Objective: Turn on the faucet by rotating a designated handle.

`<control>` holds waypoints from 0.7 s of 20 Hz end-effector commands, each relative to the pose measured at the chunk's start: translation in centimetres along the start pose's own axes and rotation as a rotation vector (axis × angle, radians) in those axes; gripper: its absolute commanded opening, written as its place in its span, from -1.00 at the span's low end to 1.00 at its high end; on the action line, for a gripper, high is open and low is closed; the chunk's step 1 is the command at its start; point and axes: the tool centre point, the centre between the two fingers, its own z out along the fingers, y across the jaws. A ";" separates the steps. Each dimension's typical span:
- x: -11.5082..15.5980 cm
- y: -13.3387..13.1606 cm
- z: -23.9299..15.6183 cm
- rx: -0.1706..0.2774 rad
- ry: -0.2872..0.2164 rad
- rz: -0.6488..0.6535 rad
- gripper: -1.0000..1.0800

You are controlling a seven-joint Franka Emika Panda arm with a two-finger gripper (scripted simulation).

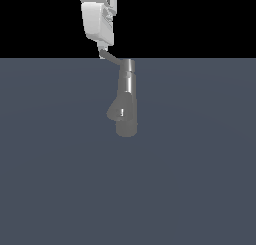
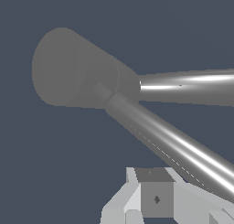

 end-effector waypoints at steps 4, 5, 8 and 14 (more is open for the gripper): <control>1.2 1.6 -0.3 -0.012 0.002 0.000 -1.00; 1.4 1.9 -0.4 -0.012 0.002 -0.001 -1.00; 2.0 2.6 -0.7 -0.014 0.001 -0.002 -1.00; 2.2 3.3 -1.0 -0.011 0.001 -0.011 -1.00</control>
